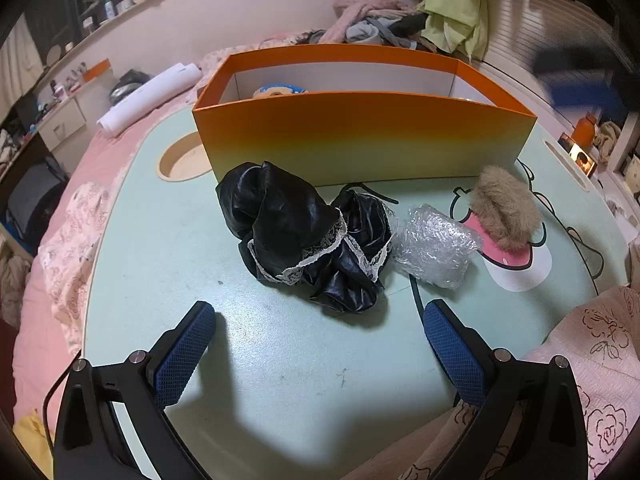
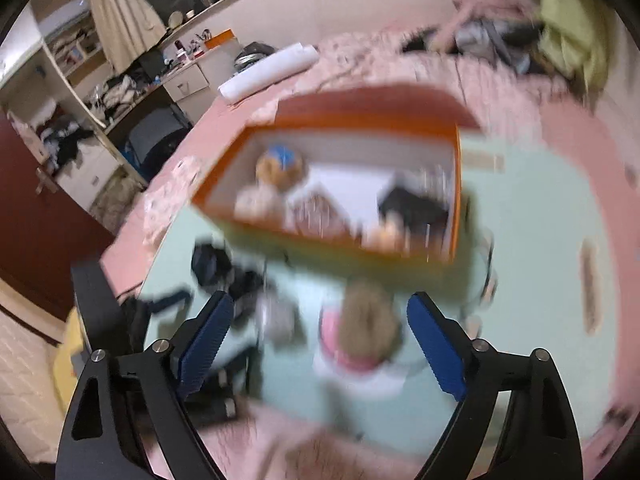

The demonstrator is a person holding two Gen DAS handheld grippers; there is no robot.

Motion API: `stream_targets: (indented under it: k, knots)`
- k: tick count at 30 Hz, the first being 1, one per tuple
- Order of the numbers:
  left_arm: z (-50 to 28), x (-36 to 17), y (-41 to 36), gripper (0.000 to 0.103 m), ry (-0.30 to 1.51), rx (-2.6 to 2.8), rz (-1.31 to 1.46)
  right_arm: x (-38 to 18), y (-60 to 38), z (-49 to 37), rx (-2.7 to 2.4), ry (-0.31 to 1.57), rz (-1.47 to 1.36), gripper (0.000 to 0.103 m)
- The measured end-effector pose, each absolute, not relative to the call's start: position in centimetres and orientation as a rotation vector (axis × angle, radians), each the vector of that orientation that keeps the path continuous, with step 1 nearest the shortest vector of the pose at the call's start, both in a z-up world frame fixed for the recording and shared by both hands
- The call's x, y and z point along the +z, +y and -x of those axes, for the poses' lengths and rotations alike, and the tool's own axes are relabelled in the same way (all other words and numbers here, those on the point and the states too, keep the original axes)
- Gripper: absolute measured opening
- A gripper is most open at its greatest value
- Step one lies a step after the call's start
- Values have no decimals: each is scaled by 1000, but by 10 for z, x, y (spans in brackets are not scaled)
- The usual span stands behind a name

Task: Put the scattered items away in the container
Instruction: 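Reach the right gripper into the box and grasp the brown card box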

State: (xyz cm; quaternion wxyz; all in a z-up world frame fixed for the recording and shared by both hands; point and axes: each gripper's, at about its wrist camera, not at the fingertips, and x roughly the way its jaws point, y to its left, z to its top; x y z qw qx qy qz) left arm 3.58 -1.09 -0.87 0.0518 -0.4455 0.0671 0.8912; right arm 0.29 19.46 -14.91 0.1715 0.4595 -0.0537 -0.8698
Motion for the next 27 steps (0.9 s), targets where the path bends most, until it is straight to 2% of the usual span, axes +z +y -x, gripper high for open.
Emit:
stream_targets:
  k: [3,4,6,17,21,23,27]
  knots:
    - [-36,-8,-11,103,205,2711,1355,-141,170,43,-2370,-56,-1394,73]
    - [-36,-8,-11,103,204,2711,1355,-146,163,58,-2315,-53,-1442,68]
    - [-36,-8,-11,103,204,2711,1354,-165,152,84,-2224,-68,-1555,64]
    - [-35,-5,-11,103,201,2711,1352,-224,128,120,-2094,30,-1759,62]
    - [-34,-5,-10,103,199,2710,1354,-223,127,115,-2128,99,-1752,55]
    - [-33,-5,-11,103,199,2710,1354,-222,130,112,-2118,82,-1747,46]
    - [-32,-5,-11,103,199,2710,1352,-217,140,108,-2129,50,-1728,44]
